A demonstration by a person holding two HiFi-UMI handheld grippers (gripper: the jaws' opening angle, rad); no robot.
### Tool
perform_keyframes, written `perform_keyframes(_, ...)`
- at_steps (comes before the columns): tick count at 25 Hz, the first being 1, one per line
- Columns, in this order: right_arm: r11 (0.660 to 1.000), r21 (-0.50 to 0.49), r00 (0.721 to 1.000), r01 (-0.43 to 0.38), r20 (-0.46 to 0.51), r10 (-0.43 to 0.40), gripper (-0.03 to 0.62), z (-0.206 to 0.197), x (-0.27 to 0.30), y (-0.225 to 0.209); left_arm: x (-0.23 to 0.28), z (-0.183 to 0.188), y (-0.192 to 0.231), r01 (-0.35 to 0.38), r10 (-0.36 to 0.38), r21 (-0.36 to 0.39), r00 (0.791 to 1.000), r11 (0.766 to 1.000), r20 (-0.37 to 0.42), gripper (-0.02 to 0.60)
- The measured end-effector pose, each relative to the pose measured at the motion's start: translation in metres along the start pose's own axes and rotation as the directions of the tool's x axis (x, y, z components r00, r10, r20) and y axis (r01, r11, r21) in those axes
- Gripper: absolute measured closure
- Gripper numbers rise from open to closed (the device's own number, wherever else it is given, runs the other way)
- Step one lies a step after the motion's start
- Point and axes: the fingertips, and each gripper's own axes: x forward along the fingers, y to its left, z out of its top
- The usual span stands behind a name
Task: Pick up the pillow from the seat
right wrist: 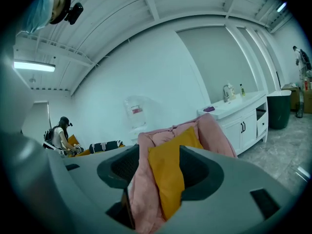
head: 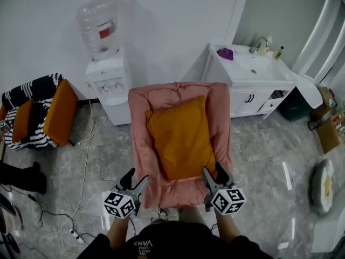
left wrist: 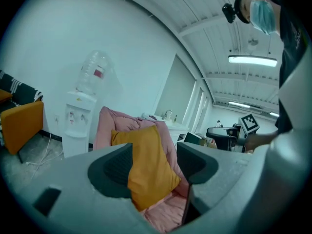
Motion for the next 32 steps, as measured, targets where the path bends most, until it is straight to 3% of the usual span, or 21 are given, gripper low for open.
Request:
perform_keyframes(5,1.0,-0.005,0.999,0.003,-0.044,-0.004,0.352,-0.006,0.024,-0.023,0.031,-0.023,0.009,-0.008,0.005,-0.049,0.999,0.999,-0.052,0.301)
perform_keyframes(13,0.999,-0.027,0.988,-0.025,-0.151,0.02,0.352,-0.015,0.084,-0.071,0.087,-0.048,0.029,-0.081,0.07,-0.102,0.992,0.992,-0.106,0.301)
perform_keyframes(23,0.997,-0.056,0.969,-0.044,-0.245,0.029,0.352,-0.029,0.156,-0.129,0.15,-0.087,0.056,-0.167,0.134,-0.213,0.978,0.963,-0.161,0.301)
perform_keyframes(32,0.993,-0.09,0.944,-0.081,-0.325,0.048,0.352,-0.047,0.205,-0.166,0.194,-0.094,0.096,-0.224,0.19,-0.187,0.965,0.956,-0.183,0.301)
